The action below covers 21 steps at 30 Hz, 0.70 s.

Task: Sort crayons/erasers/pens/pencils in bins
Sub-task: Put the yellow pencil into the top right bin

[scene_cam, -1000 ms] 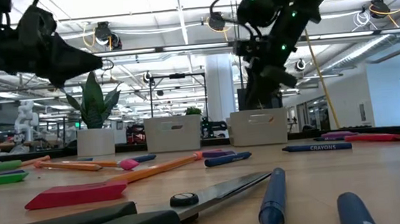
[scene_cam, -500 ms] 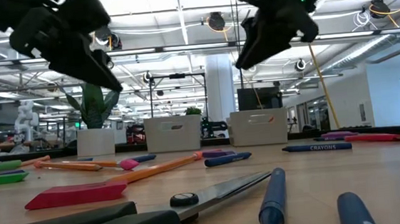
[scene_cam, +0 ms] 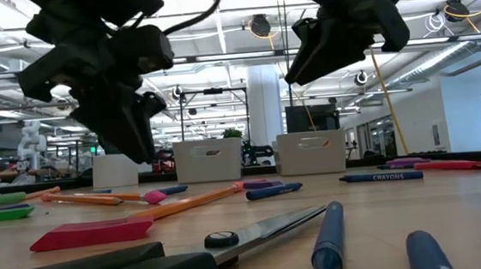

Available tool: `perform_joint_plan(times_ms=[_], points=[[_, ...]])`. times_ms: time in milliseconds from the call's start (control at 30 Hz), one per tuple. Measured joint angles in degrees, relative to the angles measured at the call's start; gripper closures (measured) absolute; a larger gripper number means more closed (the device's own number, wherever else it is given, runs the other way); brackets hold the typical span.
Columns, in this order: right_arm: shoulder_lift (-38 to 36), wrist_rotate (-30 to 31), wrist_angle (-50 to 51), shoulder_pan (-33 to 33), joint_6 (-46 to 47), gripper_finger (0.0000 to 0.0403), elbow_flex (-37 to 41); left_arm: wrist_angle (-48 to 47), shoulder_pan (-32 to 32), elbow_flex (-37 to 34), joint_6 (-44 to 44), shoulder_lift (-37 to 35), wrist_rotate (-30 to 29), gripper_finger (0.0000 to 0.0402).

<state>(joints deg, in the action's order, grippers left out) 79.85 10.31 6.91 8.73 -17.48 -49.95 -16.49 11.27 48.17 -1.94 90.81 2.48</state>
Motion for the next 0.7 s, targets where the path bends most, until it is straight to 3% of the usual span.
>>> perform_joint_plan(times_ms=[200, 700], points=[[0.0, 0.0, -0.3, 0.0, 0.3, 0.0293, 0.0, -1.0, 1.8, 3.4, 1.0, 4.9, 2.4, 0.0304], [0.0, -0.1, -1.9, 0.0, 0.5, 0.0293, 0.0, -1.2, 1.9, 3.9, 2.7, 9.4, -1.5, 0.0305]])
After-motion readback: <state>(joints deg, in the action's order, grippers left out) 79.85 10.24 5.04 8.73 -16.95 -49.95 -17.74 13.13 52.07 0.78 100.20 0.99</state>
